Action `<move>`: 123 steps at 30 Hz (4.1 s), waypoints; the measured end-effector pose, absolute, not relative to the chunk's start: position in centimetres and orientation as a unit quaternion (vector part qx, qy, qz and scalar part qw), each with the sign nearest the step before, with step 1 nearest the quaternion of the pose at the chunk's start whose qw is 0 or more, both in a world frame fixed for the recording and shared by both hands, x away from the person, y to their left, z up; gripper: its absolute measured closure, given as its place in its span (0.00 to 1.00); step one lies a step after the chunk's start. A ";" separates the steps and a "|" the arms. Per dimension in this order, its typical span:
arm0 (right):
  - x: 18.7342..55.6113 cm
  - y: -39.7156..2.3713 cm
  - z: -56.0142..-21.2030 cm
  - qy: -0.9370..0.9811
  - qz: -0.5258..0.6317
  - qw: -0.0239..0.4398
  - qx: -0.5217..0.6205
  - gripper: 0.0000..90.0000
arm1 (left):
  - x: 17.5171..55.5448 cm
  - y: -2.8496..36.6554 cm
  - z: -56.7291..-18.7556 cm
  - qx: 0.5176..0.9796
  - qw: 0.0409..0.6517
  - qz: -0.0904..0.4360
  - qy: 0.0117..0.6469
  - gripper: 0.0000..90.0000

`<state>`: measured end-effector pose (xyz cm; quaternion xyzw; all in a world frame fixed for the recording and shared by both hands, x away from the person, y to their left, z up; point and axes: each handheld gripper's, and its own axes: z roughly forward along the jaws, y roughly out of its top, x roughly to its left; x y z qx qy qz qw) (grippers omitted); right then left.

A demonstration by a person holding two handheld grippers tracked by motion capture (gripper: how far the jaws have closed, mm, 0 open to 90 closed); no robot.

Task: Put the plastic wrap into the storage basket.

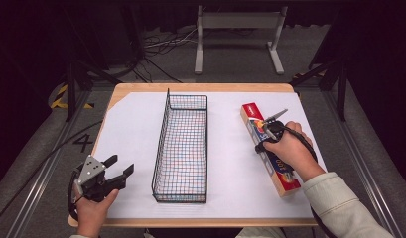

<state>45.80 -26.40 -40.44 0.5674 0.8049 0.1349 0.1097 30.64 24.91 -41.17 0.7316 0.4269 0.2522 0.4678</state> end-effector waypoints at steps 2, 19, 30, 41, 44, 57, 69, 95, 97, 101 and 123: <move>45.9 -26.3 -40.5 0.807 0.126 0.111 0.566 0.35 | 30.7 24.9 -41.2 0.732 0.467 0.253 0.427 0.37; 46.3 -25.7 -40.3 0.797 0.084 0.113 0.587 0.44 | 30.7 25.0 -41.2 0.731 0.468 0.254 0.427 0.37; 45.8 -25.2 -38.3 0.795 0.098 0.097 0.591 0.45 | 30.7 25.0 -41.2 0.729 0.470 0.254 0.428 0.37; 45.3 -23.7 -36.3 0.773 0.121 0.093 0.615 0.45 | 30.7 25.0 -41.3 0.728 0.470 0.260 0.426 0.37; 45.2 -23.3 -35.7 0.770 0.122 0.091 0.620 0.45 | 30.7 25.0 -41.3 0.727 0.473 0.258 0.426 0.37; 44.8 -21.2 -33.4 0.747 0.152 0.104 0.639 0.45 | 30.9 24.3 -41.3 0.729 0.479 0.257 0.417 0.36; 44.8 -18.8 -32.1 0.728 0.167 0.101 0.657 0.45 | 30.8 24.3 -41.2 0.726 0.481 0.258 0.419 0.36; 44.6 -13.0 -29.3 0.679 0.180 0.112 0.703 0.45 | 30.6 24.6 -41.2 0.723 0.482 0.261 0.420 0.37; 44.6 -12.5 -29.1 0.680 0.179 0.110 0.702 0.45 | 30.6 24.6 -41.2 0.723 0.483 0.260 0.421 0.37; 44.8 -11.7 -28.9 0.682 0.180 0.113 0.700 0.45 | 30.6 24.6 -41.2 0.723 0.483 0.260 0.421 0.37; 45.4 -6.2 -29.0 0.686 0.180 0.107 0.697 0.45 | 30.0 25.1 -41.3 0.719 0.479 0.268 0.425 0.37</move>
